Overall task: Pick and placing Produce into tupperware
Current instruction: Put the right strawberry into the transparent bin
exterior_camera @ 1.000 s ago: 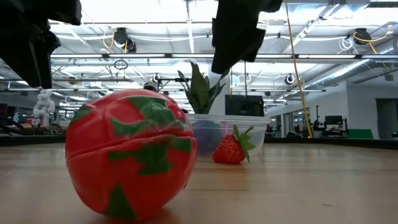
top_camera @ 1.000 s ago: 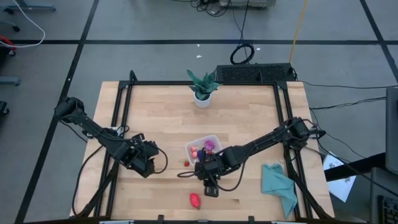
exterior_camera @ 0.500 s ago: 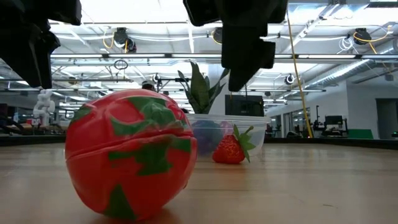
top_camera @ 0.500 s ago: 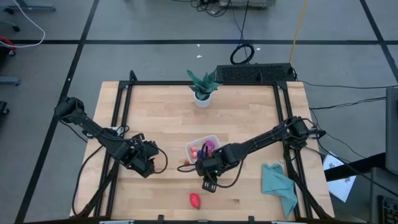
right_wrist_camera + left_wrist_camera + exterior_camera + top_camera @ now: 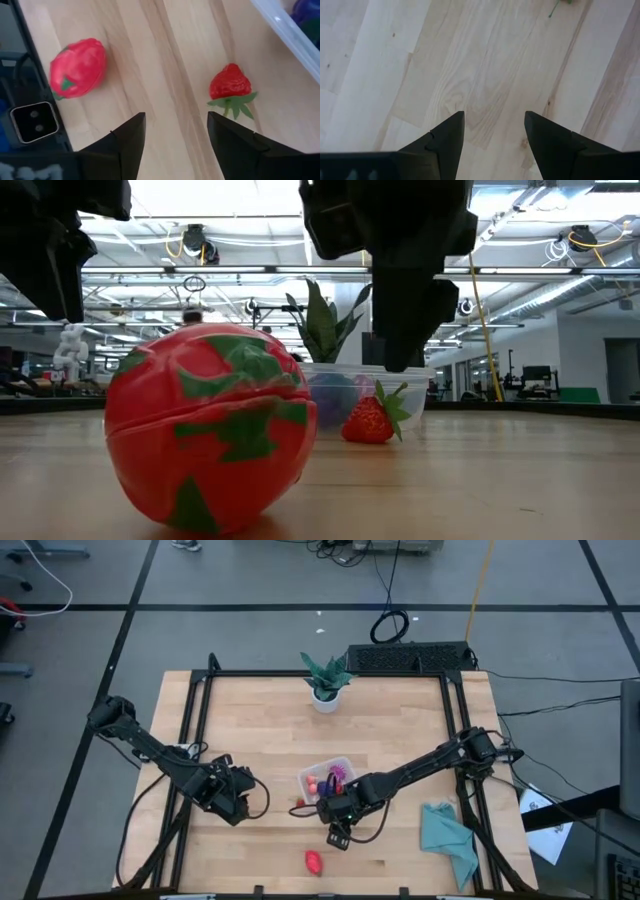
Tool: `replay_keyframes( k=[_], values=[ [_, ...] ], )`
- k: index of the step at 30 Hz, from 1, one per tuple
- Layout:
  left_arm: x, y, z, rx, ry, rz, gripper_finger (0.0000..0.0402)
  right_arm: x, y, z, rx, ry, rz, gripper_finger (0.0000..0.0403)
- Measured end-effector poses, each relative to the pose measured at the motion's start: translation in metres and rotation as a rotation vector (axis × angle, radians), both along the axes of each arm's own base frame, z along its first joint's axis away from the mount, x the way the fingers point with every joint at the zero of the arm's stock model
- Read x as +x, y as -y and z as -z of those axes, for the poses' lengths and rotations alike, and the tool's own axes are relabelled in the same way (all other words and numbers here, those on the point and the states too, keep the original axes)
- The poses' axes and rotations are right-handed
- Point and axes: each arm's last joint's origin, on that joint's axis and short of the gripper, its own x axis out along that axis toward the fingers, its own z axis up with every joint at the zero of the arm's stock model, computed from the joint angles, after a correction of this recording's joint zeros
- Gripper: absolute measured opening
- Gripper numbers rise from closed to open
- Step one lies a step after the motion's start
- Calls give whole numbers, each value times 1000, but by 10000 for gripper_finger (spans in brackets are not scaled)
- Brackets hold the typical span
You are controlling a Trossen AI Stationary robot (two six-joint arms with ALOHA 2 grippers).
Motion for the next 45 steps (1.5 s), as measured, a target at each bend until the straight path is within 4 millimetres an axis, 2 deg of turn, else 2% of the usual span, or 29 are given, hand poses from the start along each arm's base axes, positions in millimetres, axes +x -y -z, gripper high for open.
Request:
replay_keyframes(
  k=[18, 35, 45],
  values=[
    [0, 0, 0, -1, -1, 3, 214, -2, 6, 2, -9, -42, 24, 263],
    [0, 0, 0, -4, -2, 3, 214, 3, 20, 2, -11, -39, 60, 265],
    [0, 0, 0, -4, -2, 3, 214, 2, 21, 6, -9, -48, 74, 265]
  ],
)
